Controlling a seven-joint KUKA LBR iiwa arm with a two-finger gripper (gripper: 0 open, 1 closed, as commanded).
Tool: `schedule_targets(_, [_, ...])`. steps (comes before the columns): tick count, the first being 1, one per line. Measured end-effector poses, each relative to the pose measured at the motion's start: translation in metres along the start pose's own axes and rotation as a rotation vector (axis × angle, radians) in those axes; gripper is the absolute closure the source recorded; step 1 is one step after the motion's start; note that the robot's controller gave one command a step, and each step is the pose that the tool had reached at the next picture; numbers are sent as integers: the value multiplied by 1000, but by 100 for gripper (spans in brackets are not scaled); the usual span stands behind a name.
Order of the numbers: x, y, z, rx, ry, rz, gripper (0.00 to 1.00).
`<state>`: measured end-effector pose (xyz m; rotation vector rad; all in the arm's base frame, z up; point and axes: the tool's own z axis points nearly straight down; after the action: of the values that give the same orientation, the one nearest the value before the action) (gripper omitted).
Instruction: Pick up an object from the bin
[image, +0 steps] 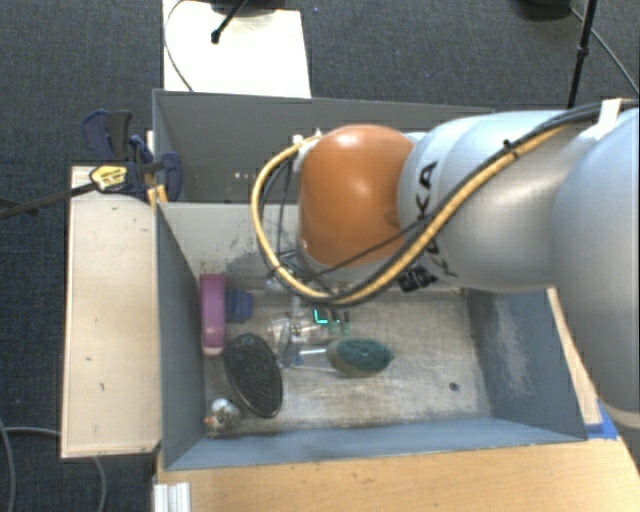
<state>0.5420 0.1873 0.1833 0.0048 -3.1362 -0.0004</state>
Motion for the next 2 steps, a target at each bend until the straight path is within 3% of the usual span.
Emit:
schedule_targets(1, [-28,-65,114,-1,-9,-97,0])
schedule_targets(2, [-30,-62,109,-4,-17,-95,100])
